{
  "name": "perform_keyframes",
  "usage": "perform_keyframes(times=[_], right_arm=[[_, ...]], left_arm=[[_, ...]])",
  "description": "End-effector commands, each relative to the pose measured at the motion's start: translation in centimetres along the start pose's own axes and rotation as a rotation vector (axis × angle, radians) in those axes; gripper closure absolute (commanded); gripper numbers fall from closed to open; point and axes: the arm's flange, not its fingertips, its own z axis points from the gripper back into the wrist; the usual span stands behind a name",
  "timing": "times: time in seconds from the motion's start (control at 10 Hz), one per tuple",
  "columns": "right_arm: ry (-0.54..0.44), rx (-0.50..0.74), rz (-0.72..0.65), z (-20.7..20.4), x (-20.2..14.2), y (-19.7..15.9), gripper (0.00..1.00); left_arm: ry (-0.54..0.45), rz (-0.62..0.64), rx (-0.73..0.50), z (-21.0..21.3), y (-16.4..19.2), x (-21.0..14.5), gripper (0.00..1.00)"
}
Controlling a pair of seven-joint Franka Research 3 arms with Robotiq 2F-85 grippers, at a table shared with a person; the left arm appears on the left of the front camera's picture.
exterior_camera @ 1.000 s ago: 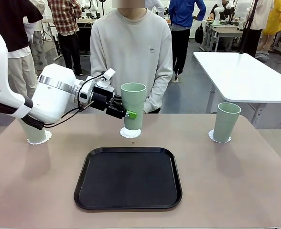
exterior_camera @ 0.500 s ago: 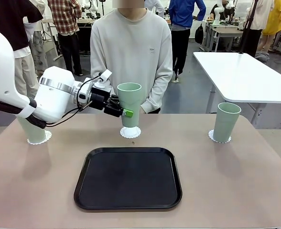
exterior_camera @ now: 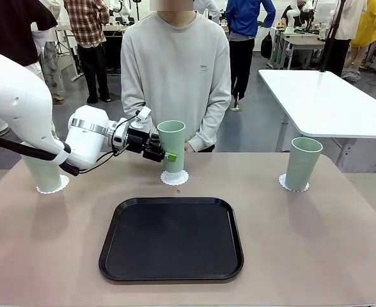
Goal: Place coasters on the table and set cups on them.
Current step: Take one Reusable plastic cup from the Flat Tray and place it on a coaster set by the human.
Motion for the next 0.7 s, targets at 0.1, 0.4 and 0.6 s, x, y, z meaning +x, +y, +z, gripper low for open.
perform_keyframes(times=[0.1,0.4,0.6], right_arm=[[0.017,-0.005,-0.004,0.1,0.0,0.0,0.0],[0.017,-0.005,-0.004,0.1,0.0,0.0,0.0],[0.017,-0.005,-0.004,0.1,0.0,0.0,0.0]], left_arm=[[0.028,-0.041,-0.041,-0.9,0.0,1.1,0.15],[0.048,-0.033,-0.046,-0.8,-0.8,1.1,0.15],[0.055,-0.034,-0.049,-0.7,-1.2,0.9,0.15]])
